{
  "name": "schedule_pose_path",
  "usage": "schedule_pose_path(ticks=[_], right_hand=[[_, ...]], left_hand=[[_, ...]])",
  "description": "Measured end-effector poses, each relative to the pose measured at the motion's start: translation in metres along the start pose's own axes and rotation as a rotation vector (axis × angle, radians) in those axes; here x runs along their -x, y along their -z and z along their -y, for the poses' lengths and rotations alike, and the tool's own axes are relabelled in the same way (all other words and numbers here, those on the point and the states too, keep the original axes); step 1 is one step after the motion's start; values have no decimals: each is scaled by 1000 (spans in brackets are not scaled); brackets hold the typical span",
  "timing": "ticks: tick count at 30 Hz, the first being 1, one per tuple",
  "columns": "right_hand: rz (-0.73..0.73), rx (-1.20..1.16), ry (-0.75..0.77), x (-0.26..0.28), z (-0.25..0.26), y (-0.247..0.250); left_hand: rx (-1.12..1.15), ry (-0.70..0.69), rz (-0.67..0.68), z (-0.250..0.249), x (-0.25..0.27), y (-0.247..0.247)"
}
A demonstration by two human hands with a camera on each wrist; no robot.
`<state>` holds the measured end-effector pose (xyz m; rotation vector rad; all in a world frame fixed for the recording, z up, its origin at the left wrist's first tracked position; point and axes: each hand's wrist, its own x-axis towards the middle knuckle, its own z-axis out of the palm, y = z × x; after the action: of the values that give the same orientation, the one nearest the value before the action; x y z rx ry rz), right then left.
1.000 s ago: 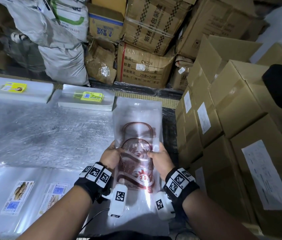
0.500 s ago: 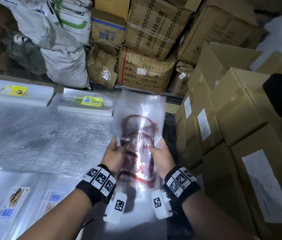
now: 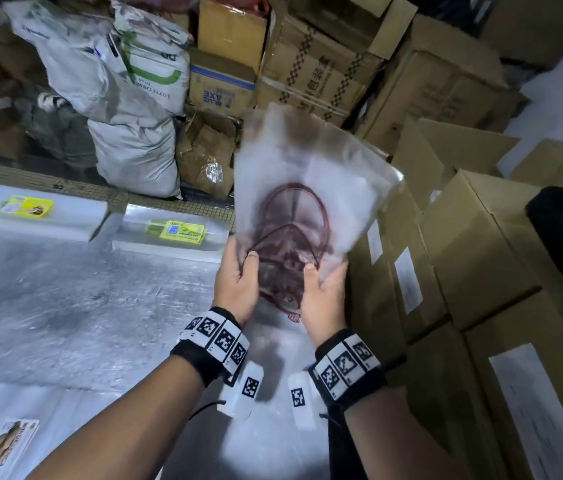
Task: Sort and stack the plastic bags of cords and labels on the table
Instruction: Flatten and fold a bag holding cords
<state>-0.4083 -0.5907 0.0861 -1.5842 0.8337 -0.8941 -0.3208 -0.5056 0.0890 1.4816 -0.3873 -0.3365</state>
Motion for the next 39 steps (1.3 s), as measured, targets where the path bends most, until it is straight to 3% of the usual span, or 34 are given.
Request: schedule_pose_path(ticks=[4, 10, 24, 32, 39], right_hand=[[-80, -58, 42, -17, 7, -1], [-66, 22, -17, -18, -11, -9], [-129, 9, -65, -44, -5, -6], [-35, 19, -104, -48, -4, -5], [-73, 61, -90, -49, 4, -4]], left_hand=[[56, -72, -54, -8, -9, -5], [-49, 15, 2, 13, -21, -2], [88, 58, 95, -1, -46, -8], [77, 31, -3, 3, -48, -11], [68, -43, -33, -1, -51, -12]])
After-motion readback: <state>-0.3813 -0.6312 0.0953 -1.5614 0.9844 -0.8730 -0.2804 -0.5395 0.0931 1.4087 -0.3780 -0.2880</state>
